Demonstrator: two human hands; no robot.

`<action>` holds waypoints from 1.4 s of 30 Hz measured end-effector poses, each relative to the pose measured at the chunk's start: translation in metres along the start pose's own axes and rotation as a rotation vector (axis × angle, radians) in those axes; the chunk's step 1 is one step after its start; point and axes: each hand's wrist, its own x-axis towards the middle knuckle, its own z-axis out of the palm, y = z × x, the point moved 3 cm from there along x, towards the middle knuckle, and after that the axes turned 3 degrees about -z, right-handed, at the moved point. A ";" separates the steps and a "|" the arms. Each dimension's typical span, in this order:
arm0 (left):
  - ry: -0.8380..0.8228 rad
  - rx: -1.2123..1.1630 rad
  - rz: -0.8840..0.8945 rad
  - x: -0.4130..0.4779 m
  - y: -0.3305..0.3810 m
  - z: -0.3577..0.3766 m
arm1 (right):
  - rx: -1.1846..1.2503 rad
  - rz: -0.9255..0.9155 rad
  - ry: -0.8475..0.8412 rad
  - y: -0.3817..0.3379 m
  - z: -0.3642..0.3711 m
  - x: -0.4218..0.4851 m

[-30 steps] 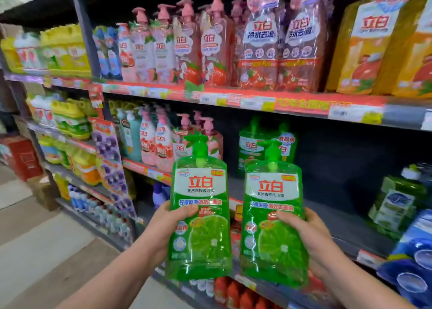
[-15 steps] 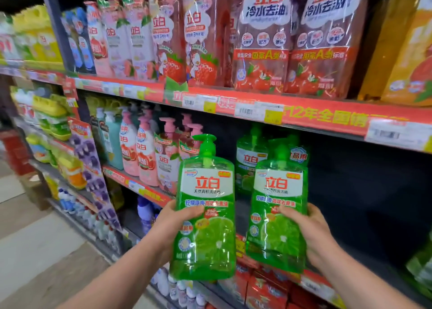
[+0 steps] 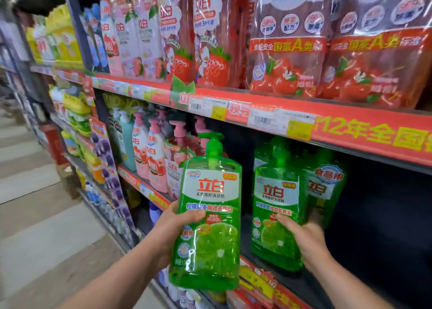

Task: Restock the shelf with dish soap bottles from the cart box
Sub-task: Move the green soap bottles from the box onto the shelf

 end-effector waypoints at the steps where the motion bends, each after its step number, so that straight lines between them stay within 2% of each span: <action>1: -0.002 0.011 -0.002 0.003 0.002 -0.002 | 0.015 -0.015 0.017 0.002 0.004 0.002; 6: -0.064 0.015 -0.017 0.018 0.007 -0.013 | -0.018 -0.071 0.031 0.011 0.022 0.007; 12: -0.140 0.059 -0.001 0.032 0.012 -0.024 | -0.274 -0.084 0.014 0.008 0.026 0.015; 19: -0.188 0.052 0.013 0.039 0.019 -0.035 | -0.578 -0.127 0.116 0.011 0.032 0.025; 28: -0.207 0.039 0.014 0.046 0.024 -0.038 | -0.674 -0.091 0.146 0.005 0.036 0.043; 34: -0.232 0.030 0.003 0.049 0.017 -0.029 | -0.783 -0.047 0.083 -0.002 0.042 0.044; 36: -0.254 0.032 -0.019 0.049 0.014 -0.022 | -0.783 -0.001 0.107 -0.009 0.040 0.040; 39: -0.282 0.026 -0.036 0.049 0.009 -0.009 | -0.716 -0.198 0.271 -0.041 0.034 0.019; 40: -0.291 0.027 -0.039 0.050 0.008 -0.004 | -0.629 -0.211 0.265 -0.053 0.033 0.009; 41: -0.304 0.033 -0.043 0.051 0.006 0.001 | -0.491 -0.134 0.181 -0.064 0.034 -0.002; 42: -0.324 0.042 -0.047 0.052 0.004 0.008 | -0.347 0.006 0.025 -0.070 0.039 -0.013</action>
